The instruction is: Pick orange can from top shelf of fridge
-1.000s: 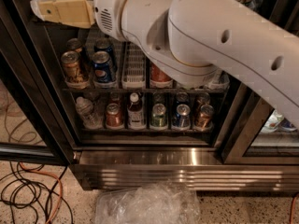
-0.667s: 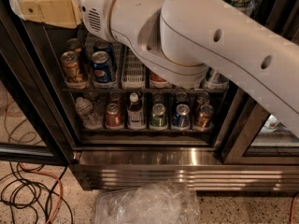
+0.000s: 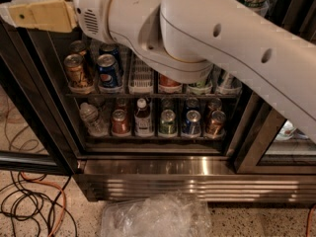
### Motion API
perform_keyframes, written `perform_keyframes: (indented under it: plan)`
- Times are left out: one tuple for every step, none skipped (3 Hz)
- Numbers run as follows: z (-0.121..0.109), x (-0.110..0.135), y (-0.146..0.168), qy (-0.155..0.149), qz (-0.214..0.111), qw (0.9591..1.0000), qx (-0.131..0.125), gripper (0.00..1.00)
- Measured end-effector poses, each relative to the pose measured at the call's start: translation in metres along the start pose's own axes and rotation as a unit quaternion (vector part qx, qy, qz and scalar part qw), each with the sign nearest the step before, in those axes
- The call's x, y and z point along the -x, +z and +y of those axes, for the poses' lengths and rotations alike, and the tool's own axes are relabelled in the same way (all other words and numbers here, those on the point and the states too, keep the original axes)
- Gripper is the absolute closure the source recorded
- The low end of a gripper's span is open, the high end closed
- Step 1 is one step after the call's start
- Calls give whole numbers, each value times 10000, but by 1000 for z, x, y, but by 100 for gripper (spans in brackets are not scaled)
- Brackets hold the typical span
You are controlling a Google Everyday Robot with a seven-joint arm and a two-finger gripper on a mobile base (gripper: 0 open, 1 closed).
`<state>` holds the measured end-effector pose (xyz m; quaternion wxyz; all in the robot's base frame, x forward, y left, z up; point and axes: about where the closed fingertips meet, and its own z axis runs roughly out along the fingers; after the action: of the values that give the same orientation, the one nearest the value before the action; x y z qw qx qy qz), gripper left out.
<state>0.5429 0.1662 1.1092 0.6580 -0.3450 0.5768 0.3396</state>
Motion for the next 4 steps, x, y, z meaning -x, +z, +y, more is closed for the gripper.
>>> perform_keyframes:
  plan:
    - [28,-11,21,214,104,9982,543,0]
    - [49,-15,35,351,150,9951,908,0]
    - [43,-19,37,287,247,9968,699,0]
    - [21,-34,34,29,607,9981,-123,0]
